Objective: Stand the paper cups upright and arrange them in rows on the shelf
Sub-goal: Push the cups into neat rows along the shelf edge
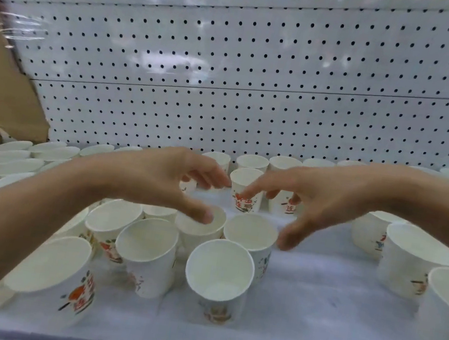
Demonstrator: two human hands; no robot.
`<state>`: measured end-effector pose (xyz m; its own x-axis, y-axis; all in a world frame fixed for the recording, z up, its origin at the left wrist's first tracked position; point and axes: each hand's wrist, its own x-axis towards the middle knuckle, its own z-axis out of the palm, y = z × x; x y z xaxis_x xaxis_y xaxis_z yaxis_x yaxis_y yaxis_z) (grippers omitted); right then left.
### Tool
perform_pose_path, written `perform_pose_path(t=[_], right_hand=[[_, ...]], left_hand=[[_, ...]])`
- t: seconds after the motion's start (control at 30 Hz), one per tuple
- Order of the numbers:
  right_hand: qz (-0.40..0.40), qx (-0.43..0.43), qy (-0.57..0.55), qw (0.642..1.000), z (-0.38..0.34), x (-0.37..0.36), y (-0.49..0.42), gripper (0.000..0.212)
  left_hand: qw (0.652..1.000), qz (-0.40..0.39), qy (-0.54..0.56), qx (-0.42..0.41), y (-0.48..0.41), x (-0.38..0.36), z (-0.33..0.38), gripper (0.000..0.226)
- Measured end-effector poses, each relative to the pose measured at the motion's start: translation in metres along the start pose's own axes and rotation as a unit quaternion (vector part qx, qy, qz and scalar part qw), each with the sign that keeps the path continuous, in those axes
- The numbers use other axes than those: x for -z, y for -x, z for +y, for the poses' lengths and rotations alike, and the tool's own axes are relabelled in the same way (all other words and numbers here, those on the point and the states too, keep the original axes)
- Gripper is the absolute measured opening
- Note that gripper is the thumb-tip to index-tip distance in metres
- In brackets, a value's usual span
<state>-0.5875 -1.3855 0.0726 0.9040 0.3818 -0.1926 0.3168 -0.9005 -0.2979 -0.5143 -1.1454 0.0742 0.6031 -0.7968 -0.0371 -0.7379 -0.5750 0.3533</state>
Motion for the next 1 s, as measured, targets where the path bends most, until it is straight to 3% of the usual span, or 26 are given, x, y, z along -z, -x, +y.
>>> perform_pose_path(t=[0.1, 0.3, 0.47, 0.67, 0.87, 1.0], right_hand=[[-0.018, 0.008, 0.027, 0.999, -0.018, -0.008, -0.004, 0.083], [0.005, -0.011, 0.040, 0.999, -0.026, -0.018, -0.007, 0.073], [0.087, -0.121, 0.046, 0.988, 0.002, -0.004, 0.015, 0.068], [0.137, -0.245, 0.119, 0.952, 0.037, -0.002, 0.038, 0.069], [0.133, -0.245, 0.175, 0.944, 0.043, -0.014, 0.036, 0.078], [0.152, -0.236, 0.149, 0.948, 0.048, -0.005, 0.041, 0.080]], left_hand=[[0.998, -0.040, -0.043, 0.018, 0.012, -0.005, -0.003, 0.063], [0.994, -0.023, -0.106, -0.001, -0.003, -0.017, 0.000, 0.065], [0.995, -0.037, -0.089, 0.006, -0.023, -0.019, 0.002, 0.067], [0.998, 0.017, 0.016, -0.050, -0.064, -0.028, 0.026, 0.063], [0.997, 0.005, 0.007, -0.077, -0.089, -0.050, 0.036, 0.069], [0.998, 0.035, 0.006, -0.053, -0.081, -0.045, 0.036, 0.078]])
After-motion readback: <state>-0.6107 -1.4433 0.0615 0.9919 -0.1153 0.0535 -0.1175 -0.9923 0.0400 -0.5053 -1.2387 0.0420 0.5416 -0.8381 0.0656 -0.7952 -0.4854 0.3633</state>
